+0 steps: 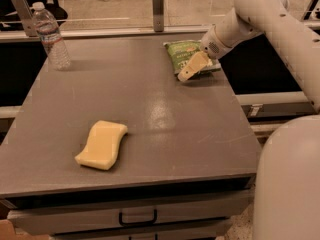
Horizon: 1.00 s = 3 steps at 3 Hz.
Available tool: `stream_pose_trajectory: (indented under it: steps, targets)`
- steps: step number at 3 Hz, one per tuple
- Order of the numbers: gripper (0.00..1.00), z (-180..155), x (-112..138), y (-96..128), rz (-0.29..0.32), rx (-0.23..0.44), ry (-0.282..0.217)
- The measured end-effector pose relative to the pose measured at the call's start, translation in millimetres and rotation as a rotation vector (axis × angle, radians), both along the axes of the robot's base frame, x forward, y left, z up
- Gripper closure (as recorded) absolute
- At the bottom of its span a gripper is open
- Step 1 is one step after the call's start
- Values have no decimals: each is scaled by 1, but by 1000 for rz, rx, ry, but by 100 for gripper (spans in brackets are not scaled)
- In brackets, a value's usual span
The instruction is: Move green jalapeno chip bag near sponge
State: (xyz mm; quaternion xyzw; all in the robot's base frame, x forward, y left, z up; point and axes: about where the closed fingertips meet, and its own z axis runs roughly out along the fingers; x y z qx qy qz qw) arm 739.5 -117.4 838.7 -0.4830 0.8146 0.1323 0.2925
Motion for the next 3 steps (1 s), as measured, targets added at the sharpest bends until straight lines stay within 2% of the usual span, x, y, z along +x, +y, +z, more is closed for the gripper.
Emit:
stream_pose_trajectory:
  steps: [1,2,3]
  targets:
    - [26,-8,13,-8,-41,24,9]
    - [49,8,17,-8,-40,70,-20]
    - [72,45,10,3,21,129,-85]
